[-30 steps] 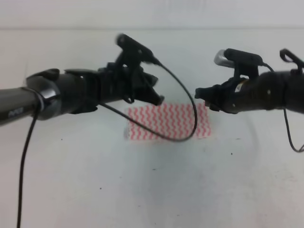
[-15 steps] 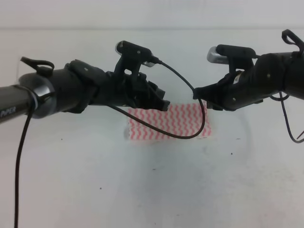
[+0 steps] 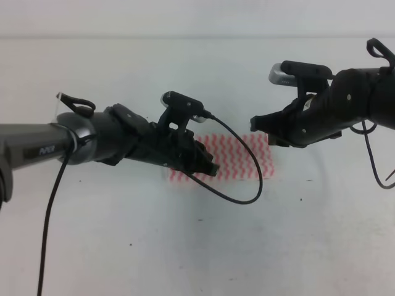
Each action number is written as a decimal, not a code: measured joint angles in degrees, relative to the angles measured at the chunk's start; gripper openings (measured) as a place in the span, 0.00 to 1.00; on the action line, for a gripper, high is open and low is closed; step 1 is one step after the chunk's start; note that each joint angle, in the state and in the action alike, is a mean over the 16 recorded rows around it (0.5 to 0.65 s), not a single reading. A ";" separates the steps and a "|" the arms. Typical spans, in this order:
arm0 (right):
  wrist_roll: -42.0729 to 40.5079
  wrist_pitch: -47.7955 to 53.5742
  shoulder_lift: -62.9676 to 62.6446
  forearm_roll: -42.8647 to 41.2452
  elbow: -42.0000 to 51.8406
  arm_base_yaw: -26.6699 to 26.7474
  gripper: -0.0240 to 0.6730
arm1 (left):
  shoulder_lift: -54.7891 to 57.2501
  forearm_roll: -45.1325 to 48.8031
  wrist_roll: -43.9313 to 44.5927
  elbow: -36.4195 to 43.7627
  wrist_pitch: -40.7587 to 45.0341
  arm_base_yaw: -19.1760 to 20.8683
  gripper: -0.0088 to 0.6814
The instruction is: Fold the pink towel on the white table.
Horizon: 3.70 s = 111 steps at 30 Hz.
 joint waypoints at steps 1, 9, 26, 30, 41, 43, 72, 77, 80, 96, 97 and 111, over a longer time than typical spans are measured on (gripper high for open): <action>-0.02 0.03 0.02 0.02 0.00 0.01 0.01 | 0.24 0.39 -0.08 0.00 -0.04 0.00 0.01; -0.07 0.15 0.02 0.10 0.00 0.01 0.01 | 1.34 3.11 -0.83 -0.07 -0.45 0.00 0.01; -0.14 1.39 0.20 1.84 0.00 1.75 0.01 | -3.22 7.31 -4.15 -0.17 0.43 0.01 0.01; -0.21 1.85 1.01 2.30 0.00 2.58 0.01 | -3.89 8.79 -5.66 -0.14 0.54 0.01 0.01; -0.53 2.78 4.68 3.24 0.00 3.30 0.01 | -1.30 11.60 -7.76 -0.15 -0.03 0.02 0.01; -0.53 2.97 5.14 3.22 0.00 3.20 0.01 | -0.65 12.25 -8.17 -0.14 -0.07 0.04 0.01; -3.32 2.71 5.16 7.96 -1.28 0.77 0.01 | -4.43 17.97 -12.15 -0.13 -0.03 0.66 0.01; -6.56 1.69 5.68 11.81 -1.78 1.08 0.01 | -4.60 18.28 -12.16 -0.09 -1.12 0.65 0.01; -8.48 1.13 6.17 13.89 -2.08 1.26 0.01 | -4.18 18.46 -12.16 -0.06 -1.99 0.65 0.01; -10.33 -0.08 9.70 15.08 -3.38 1.45 0.01 | -0.15 18.70 -12.16 -0.03 -3.33 0.65 0.01; -10.33 -0.05 9.86 15.02 -3.40 1.45 0.01 | -0.05 18.71 -12.16 -0.04 -3.13 0.66 0.01; -10.33 3.08 10.66 14.76 -3.54 1.39 0.01 | -0.03 18.65 -12.30 -0.13 2.43 0.66 0.01</action>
